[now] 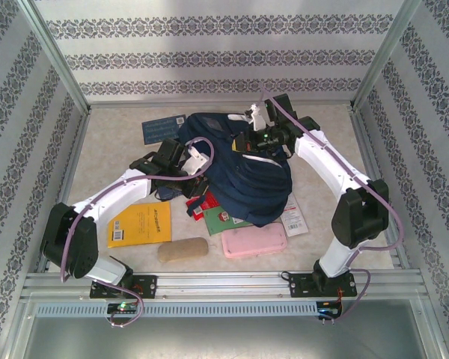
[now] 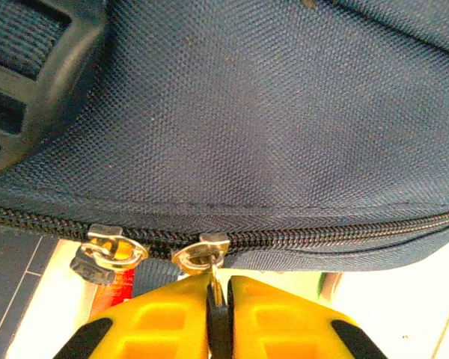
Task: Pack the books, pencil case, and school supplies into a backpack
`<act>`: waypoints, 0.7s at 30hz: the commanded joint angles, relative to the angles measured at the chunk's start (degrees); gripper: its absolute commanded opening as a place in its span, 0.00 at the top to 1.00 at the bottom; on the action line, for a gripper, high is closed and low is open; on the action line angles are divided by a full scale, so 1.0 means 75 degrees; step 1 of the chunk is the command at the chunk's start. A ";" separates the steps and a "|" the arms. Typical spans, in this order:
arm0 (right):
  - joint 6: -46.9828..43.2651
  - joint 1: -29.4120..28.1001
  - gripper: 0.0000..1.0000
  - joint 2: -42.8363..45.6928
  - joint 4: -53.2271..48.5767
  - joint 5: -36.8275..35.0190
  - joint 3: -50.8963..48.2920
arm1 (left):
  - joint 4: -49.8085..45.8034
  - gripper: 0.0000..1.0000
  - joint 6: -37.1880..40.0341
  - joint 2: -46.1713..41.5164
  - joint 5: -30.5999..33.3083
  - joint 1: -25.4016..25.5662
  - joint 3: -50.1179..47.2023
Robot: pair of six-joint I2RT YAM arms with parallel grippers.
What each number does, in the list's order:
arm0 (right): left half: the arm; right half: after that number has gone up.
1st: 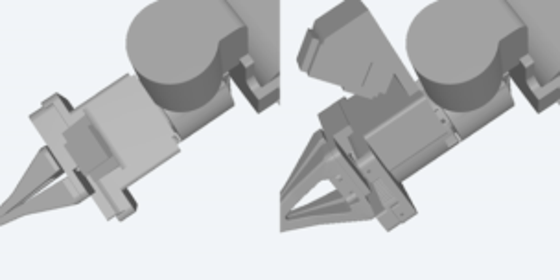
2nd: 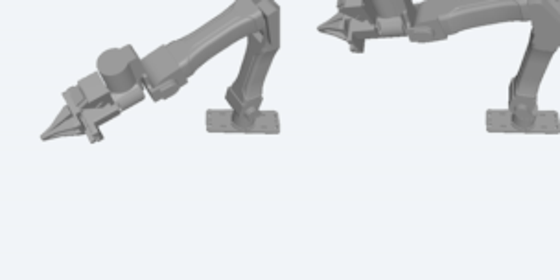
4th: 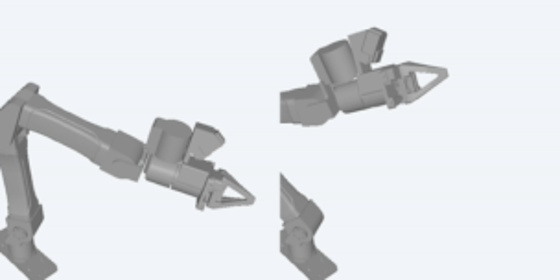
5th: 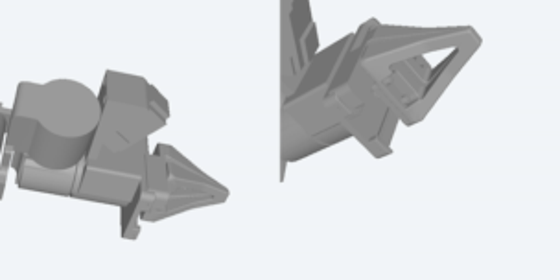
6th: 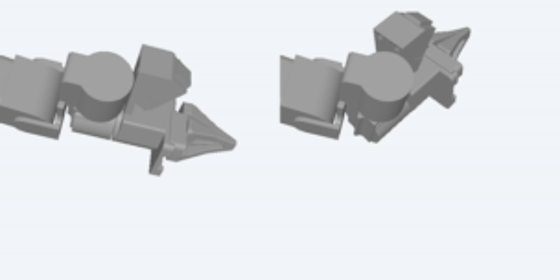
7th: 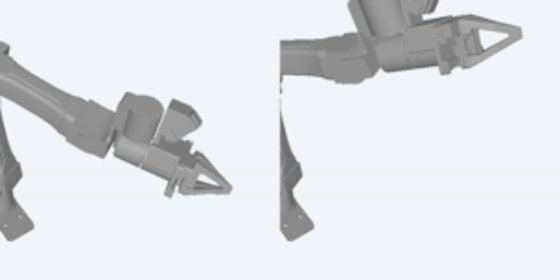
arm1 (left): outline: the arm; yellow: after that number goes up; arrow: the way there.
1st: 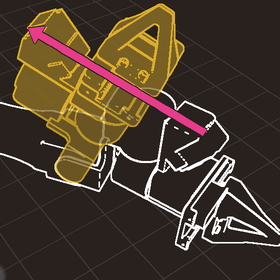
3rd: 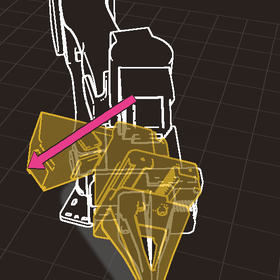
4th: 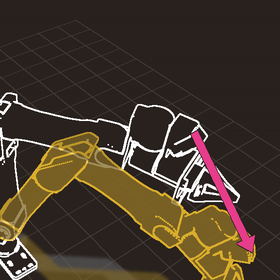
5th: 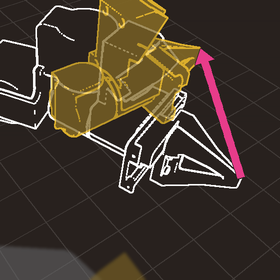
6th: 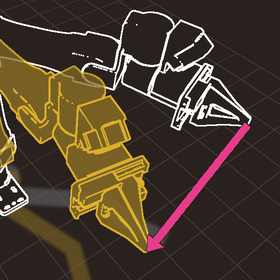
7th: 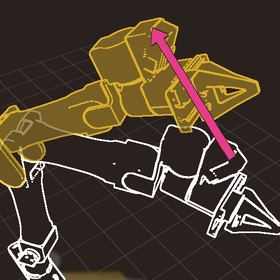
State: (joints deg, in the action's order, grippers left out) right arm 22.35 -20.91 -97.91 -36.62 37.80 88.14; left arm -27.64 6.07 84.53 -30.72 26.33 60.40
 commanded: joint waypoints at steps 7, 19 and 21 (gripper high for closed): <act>-0.0009 -0.0031 1.00 0.0001 0.0529 -0.0288 0.0301 | -0.0355 0.92 0.0157 -0.0275 -0.0164 0.0155 0.0208; 0.0603 -0.0376 1.00 -0.0200 0.0899 -0.0962 0.0255 | -0.0554 0.97 0.0012 -0.0244 -0.0419 0.0789 0.0244; 0.0823 -0.0399 1.00 -0.0188 0.1022 -0.1136 0.0194 | -0.0588 0.97 -0.0012 -0.0243 -0.0403 0.0911 0.0257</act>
State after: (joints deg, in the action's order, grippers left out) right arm 25.26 -23.90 -99.18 -35.38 32.88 88.38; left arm -29.93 5.98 83.70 -31.09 31.29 60.55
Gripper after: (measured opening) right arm 0.078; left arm 0.081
